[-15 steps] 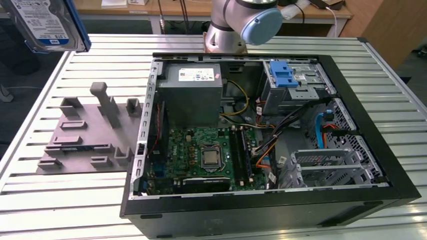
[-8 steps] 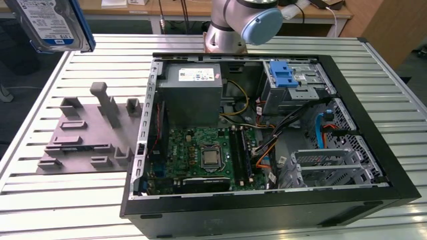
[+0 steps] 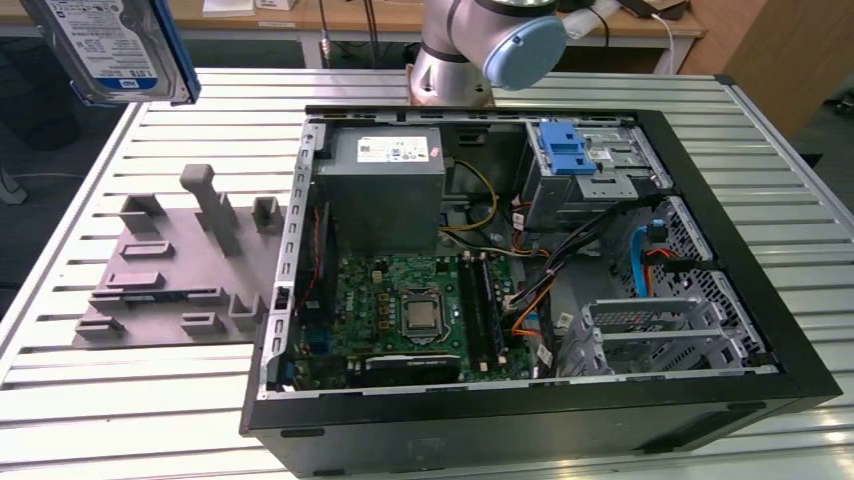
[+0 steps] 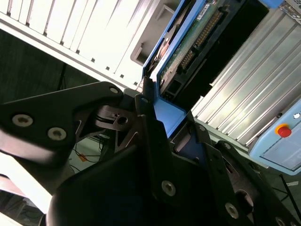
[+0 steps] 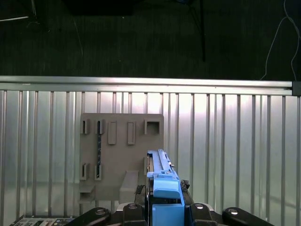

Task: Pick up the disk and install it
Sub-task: 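Pick up the disk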

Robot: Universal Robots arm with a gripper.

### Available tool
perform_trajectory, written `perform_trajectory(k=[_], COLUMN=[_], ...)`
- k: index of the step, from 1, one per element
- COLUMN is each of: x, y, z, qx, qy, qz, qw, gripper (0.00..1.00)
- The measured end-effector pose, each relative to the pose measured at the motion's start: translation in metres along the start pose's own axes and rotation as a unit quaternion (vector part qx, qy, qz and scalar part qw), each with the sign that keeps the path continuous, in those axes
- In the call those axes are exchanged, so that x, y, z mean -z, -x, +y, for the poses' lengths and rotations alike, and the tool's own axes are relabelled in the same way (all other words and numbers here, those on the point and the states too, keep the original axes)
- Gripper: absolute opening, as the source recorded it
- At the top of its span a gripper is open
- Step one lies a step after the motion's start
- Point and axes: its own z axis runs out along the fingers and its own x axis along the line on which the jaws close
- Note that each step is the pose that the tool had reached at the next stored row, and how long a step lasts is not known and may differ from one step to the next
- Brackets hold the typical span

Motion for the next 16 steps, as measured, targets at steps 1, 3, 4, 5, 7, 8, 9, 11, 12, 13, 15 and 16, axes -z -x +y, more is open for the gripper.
perform_trajectory(k=[1, 3, 4, 5, 7, 8, 9, 11, 12, 13, 15, 16], x=[0.0, 0.0, 0.0, 0.0, 0.0, 0.0, 0.0, 0.0, 0.0, 0.0, 0.0, 0.0], y=[0.0, -0.0001, -0.0001, 0.0, 0.0, 0.0, 0.0, 0.0, 0.0, -0.0001, 0.0, -0.0001], z=[-0.0003, -0.001, -0.0016, -0.0021, -0.003, -0.0034, -0.0035, -0.0042, -0.0045, -0.0046, -0.0052, -0.0054], qx=[0.0, 0.0, 0.0, 0.0, 0.0, 0.0, 0.0, 0.0, 0.0, 0.0, 0.0, 0.0], qy=[0.0, 0.0, 0.0, 0.0, 0.0, 0.0, 0.0, 0.0, 0.0, 0.0, 0.0, 0.0], qz=[0.0, 0.0001, 0.0001, 0.0001, 0.0001, 0.0001, 0.0001, 0.0001, 0.0001, 0.0001, 0.0001, 0.0001], qw=[1.0, 1.0, 1.0, 1.0, 1.0, 1.0, 1.0, 1.0, 1.0, 1.0, 1.0, 1.0], gripper=[0.36, 0.36, 0.36, 0.36, 0.36, 0.36, 0.36, 0.36, 0.36, 0.36, 0.36, 0.36])
